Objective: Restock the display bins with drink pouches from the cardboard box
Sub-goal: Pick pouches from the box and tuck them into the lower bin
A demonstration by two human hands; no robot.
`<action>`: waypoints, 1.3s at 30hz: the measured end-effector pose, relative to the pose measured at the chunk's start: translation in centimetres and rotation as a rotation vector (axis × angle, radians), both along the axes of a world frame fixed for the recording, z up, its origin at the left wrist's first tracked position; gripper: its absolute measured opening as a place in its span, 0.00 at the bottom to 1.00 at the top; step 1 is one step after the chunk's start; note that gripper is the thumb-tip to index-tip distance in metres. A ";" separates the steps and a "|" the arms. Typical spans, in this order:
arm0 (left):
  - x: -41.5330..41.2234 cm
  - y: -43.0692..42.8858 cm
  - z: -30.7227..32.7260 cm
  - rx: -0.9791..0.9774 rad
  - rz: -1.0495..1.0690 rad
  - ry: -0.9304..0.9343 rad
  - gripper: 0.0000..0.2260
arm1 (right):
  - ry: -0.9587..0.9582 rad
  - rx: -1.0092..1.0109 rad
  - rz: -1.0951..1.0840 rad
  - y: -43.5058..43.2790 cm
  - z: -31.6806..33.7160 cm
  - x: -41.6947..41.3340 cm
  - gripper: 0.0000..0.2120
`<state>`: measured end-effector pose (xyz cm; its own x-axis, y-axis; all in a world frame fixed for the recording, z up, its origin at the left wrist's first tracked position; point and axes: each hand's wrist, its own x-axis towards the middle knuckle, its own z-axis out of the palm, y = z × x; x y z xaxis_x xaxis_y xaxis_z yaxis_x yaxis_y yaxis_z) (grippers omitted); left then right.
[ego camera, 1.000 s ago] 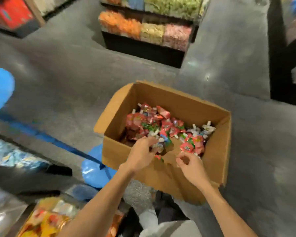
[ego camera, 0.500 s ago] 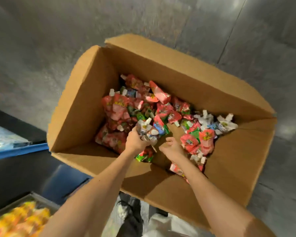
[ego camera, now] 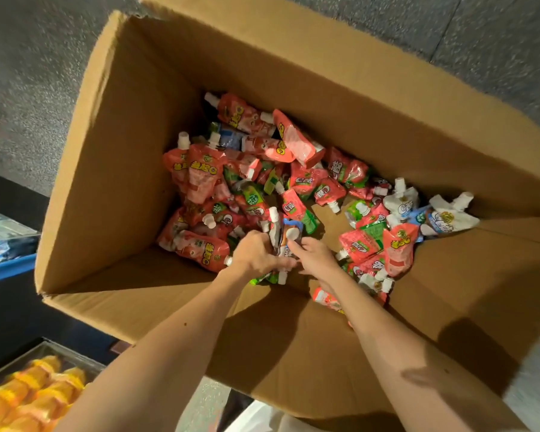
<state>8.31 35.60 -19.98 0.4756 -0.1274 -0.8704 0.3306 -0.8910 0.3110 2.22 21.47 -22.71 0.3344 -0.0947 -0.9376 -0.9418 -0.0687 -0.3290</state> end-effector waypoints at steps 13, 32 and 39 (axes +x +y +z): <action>1.5 0.7 1.8 0.052 0.216 0.216 0.21 | -0.208 -0.435 0.475 -1.7 0.2 4.4 0.25; 4.5 7.6 10.2 0.030 0.168 0.128 0.15 | -0.091 0.077 0.216 4.6 4.4 8.4 0.25; 5.0 11.4 11.8 -0.045 0.335 0.051 0.14 | 0.013 0.291 -0.063 7.7 1.5 8.4 0.22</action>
